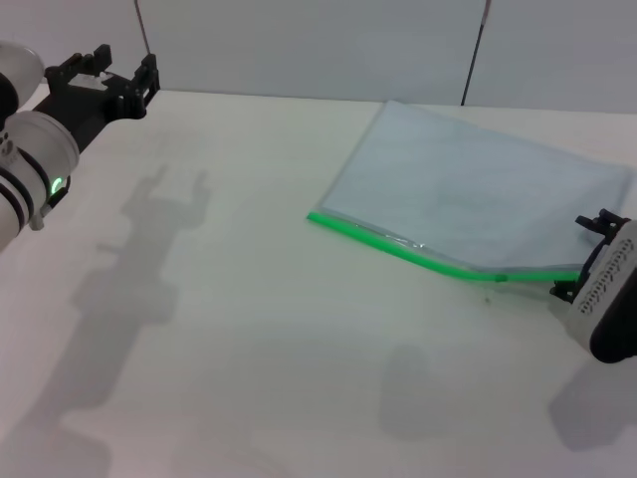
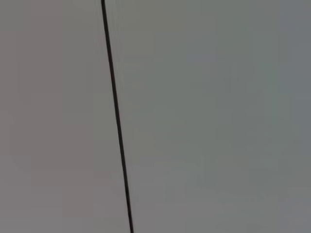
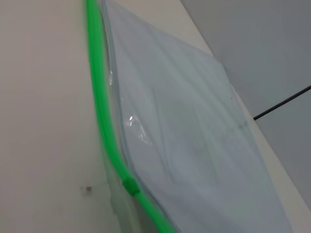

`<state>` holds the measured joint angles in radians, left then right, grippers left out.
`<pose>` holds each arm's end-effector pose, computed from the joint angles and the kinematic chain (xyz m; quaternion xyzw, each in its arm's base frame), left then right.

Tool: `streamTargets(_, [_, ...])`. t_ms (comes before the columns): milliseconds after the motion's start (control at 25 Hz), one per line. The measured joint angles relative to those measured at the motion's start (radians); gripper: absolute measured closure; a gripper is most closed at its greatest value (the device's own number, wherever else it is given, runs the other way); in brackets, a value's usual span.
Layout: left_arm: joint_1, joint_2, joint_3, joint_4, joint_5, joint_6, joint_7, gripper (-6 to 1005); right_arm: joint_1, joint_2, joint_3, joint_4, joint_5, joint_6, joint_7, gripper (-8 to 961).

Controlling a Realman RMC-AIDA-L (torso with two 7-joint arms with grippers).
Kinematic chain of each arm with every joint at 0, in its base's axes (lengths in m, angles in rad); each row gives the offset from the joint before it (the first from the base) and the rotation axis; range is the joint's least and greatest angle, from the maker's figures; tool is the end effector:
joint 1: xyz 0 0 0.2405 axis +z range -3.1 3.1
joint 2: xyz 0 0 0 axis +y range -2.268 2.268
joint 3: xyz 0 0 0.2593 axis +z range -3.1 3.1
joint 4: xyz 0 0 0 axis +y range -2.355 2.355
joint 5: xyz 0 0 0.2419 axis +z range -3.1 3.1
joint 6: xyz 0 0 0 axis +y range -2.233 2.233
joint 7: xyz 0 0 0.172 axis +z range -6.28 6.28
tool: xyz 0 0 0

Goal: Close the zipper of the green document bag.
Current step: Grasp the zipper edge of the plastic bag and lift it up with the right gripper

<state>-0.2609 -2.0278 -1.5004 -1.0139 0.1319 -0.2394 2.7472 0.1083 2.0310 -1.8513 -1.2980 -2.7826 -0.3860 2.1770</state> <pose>-0.2744 0.4534 0.0178 -0.7389 -0.2593 -0.2138 0.5840 0.2866 0.3825 -0.0600 -0.8869 -0.0028 -0.1661 0.4310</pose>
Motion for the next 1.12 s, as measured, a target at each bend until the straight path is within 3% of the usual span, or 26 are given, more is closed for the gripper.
streamTargets(240, [-0.001,0.000,0.003,0.000,0.000,0.000,0.001,445,0.026,0.000,0.007,0.037,-0.010,0.001,0.003,224])
streamTargets(680, [-0.002,0.000,0.006,0.000,0.003,0.003,0.003,445,0.031,0.002,0.009,0.018,-0.115,-0.019,0.113,347])
streamTargets(920, [-0.005,0.000,0.005,0.000,0.003,0.003,0.003,446,0.062,0.001,0.015,0.001,-0.115,-0.106,0.140,584])
streamTargets(1120, [-0.008,0.000,0.007,-0.004,0.006,0.020,0.002,446,0.040,0.002,0.002,-0.061,-0.115,-0.123,0.149,701])
